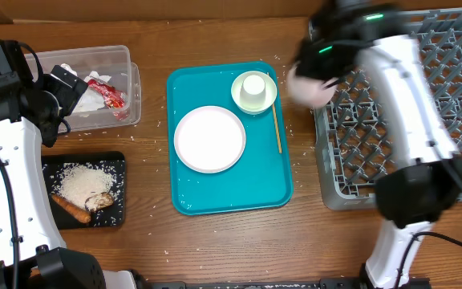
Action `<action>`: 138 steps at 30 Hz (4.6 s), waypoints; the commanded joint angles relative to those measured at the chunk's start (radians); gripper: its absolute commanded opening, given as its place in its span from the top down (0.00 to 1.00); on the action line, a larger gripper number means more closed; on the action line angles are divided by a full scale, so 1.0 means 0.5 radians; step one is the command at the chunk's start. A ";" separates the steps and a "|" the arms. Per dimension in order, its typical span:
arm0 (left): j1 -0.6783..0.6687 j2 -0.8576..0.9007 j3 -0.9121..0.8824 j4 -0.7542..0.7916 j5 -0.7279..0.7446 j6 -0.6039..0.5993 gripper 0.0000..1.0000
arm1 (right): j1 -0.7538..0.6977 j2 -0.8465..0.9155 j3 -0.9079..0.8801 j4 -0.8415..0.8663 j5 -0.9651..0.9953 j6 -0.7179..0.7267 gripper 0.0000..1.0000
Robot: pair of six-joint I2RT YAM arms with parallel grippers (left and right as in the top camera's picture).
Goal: Sort waste into correct bins and load items into the dishwasher
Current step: 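Grasp the white bowl with the right gripper and lift, then carry the bowl right and place it upside down in the dish rack, then reach the right gripper to the white cup and grasp it, then carry the cup right and place it in the dish rack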
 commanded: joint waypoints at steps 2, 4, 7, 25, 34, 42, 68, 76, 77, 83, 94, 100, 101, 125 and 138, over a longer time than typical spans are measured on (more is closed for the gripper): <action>-0.001 -0.027 0.037 0.002 -0.014 -0.012 0.00 | -0.412 -0.012 0.016 0.138 -0.986 -0.703 0.96; -0.001 -0.027 0.037 0.003 -0.014 -0.013 0.00 | -0.559 0.031 0.002 0.221 -1.281 -0.805 0.96; -0.001 -0.027 0.037 0.003 -0.014 -0.012 0.00 | -0.723 0.089 -0.047 0.385 -1.475 -0.835 0.96; -0.001 -0.027 0.037 0.003 -0.014 -0.012 0.00 | -1.032 0.464 -0.121 0.587 -1.299 -0.183 0.96; -0.001 -0.027 0.037 0.003 -0.014 -0.012 0.00 | -1.181 0.452 -0.116 0.365 -1.030 -0.175 0.90; -0.001 -0.027 0.037 0.003 -0.014 -0.012 0.00 | -1.333 0.378 -0.040 0.145 -0.797 -0.095 0.74; -0.001 -0.027 0.037 0.003 -0.014 -0.012 0.00 | -0.114 -0.040 0.076 0.156 0.306 0.076 0.09; -0.001 -0.027 0.037 0.003 -0.014 -0.012 0.00 | 0.444 0.247 0.076 0.424 1.056 0.263 0.00; -0.001 -0.027 0.037 0.003 -0.014 -0.012 0.00 | 0.483 0.291 0.076 0.452 1.110 0.268 0.00; -0.001 -0.027 0.037 0.003 -0.014 -0.012 0.00 | 0.575 0.496 0.076 0.543 1.160 0.387 0.00; -0.001 -0.027 0.037 0.003 -0.014 -0.013 0.00 | 0.582 0.648 0.076 0.600 0.912 0.386 0.00; -0.001 -0.027 0.037 0.003 -0.014 -0.012 0.00 | 0.597 0.659 0.076 0.589 0.829 0.388 0.00; -0.001 -0.027 0.037 0.003 -0.014 -0.012 0.00 | 0.598 0.661 0.076 0.586 0.829 0.394 0.00; -0.001 -0.027 0.037 0.003 -0.014 -0.012 0.00 | 0.632 0.745 0.081 0.472 0.846 0.378 0.23; -0.001 -0.027 0.037 0.003 -0.014 -0.012 0.00 | 0.598 0.640 0.521 0.184 0.861 0.378 0.44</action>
